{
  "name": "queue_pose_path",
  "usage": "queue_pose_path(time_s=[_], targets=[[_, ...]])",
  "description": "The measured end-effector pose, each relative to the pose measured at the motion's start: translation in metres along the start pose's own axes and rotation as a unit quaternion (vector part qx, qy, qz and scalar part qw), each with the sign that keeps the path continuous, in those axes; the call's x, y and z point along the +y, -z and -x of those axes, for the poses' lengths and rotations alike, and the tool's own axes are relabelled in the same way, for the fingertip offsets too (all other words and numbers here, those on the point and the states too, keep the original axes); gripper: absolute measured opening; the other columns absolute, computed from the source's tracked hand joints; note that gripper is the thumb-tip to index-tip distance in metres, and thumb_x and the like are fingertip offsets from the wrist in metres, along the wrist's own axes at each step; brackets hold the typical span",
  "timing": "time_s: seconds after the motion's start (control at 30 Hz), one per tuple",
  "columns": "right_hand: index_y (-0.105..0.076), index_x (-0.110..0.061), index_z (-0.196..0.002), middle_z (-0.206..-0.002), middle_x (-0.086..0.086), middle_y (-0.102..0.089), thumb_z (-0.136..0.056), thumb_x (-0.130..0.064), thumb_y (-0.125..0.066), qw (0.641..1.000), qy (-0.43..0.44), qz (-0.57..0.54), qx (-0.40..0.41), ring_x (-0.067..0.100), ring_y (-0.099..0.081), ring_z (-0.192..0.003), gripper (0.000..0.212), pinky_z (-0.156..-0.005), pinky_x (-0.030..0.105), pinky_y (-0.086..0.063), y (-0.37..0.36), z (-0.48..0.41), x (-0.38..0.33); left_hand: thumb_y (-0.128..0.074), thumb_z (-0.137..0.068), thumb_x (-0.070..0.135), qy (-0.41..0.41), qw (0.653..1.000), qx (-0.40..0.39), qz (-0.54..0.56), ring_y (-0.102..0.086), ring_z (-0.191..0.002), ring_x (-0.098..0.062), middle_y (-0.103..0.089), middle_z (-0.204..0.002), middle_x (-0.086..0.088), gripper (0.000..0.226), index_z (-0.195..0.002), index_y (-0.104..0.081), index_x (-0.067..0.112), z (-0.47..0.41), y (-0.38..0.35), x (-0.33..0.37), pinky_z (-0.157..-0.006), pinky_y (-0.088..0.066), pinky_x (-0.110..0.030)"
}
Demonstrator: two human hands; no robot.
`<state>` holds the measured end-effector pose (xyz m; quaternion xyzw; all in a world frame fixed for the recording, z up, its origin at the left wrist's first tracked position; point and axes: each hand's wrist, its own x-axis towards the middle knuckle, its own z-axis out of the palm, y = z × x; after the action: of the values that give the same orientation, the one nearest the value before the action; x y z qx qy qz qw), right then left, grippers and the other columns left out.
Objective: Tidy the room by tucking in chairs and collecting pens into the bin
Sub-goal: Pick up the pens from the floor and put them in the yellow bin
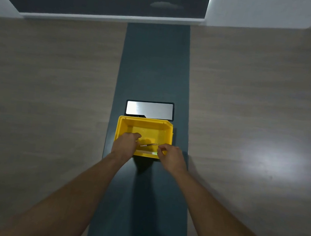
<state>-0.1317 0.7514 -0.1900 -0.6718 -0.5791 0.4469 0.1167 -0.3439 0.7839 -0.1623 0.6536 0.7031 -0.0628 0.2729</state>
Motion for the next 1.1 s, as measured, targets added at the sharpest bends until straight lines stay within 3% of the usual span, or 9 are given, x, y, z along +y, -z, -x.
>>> queue_pose_path(time_s=[0.2, 0.47, 0.63, 0.73, 0.87, 1.1], targets=[[-0.069, -0.017, -0.136, -0.135, 0.011, -0.069, -0.106, -0.040, -0.059, 1.000, -0.002, 0.023, 0.017, 0.032, -0.062, -0.121, 0.040, -0.094, 0.031, -0.047, 0.011, 0.020, 0.003, -0.062, -0.106, 0.044, -0.055, 0.994, 0.044, 0.088, -0.071, -0.119, -0.027, -0.077, -0.132, -0.003, 0.041, -0.138, -0.071, 0.018, 0.030, 0.008, -0.002, -0.101, -0.059, -0.046], [-0.067, -0.009, -0.137, -0.140, 0.016, -0.065, -0.105, -0.031, -0.062, 0.995, -0.007, 0.023, 0.100, 0.035, -0.057, -0.131, 0.039, -0.111, 0.041, -0.042, 0.018, 0.093, -0.011, -0.044, -0.105, 0.061, -0.129, 0.978, 0.083, 0.140, -0.073, -0.110, -0.026, -0.079, -0.124, -0.003, 0.059, -0.130, -0.075, 0.016, 0.104, 0.024, -0.013, -0.094, -0.061, -0.047], [-0.067, -0.006, -0.135, -0.138, 0.018, -0.066, -0.104, -0.025, -0.064, 0.989, -0.029, 0.012, 0.142, 0.036, -0.059, -0.131, 0.037, -0.112, 0.039, -0.042, -0.005, 0.165, -0.008, -0.053, -0.110, 0.048, -0.187, 0.969, 0.080, 0.138, -0.073, -0.110, -0.023, -0.079, -0.122, -0.003, 0.042, -0.128, -0.074, 0.017, 0.169, 0.022, -0.030, -0.091, -0.061, -0.043], [-0.068, -0.005, -0.132, -0.136, 0.019, -0.066, -0.102, -0.022, -0.066, 0.984, -0.043, -0.009, 0.171, 0.036, -0.061, -0.129, 0.034, -0.112, 0.039, -0.043, -0.032, 0.216, -0.003, -0.052, -0.110, 0.047, -0.208, 0.966, 0.078, 0.131, -0.072, -0.112, -0.023, -0.077, -0.126, -0.004, 0.042, -0.132, -0.072, 0.017, 0.216, 0.013, -0.047, -0.095, -0.060, -0.046], [-0.064, -0.008, -0.137, -0.140, 0.014, -0.062, -0.104, -0.026, -0.063, 0.982, -0.054, -0.025, 0.180, 0.032, -0.058, -0.132, 0.038, -0.113, 0.039, -0.044, -0.072, 0.289, 0.001, -0.051, -0.111, 0.048, -0.231, 0.963, 0.062, 0.126, -0.071, -0.114, -0.020, -0.077, -0.127, 0.000, 0.042, -0.131, -0.074, 0.018, 0.278, -0.007, -0.076, -0.097, -0.058, -0.040], [-0.060, -0.013, -0.143, -0.146, 0.008, -0.058, -0.107, -0.033, -0.058, 0.978, -0.081, -0.038, 0.188, 0.025, -0.056, -0.134, 0.041, -0.112, 0.037, -0.045, -0.128, 0.413, 0.024, -0.052, -0.111, 0.044, -0.268, 0.959, 0.014, 0.093, -0.072, -0.111, -0.021, -0.078, -0.123, 0.000, 0.040, -0.129, -0.074, 0.016, 0.377, -0.046, -0.098, -0.086, -0.048, -0.029]])
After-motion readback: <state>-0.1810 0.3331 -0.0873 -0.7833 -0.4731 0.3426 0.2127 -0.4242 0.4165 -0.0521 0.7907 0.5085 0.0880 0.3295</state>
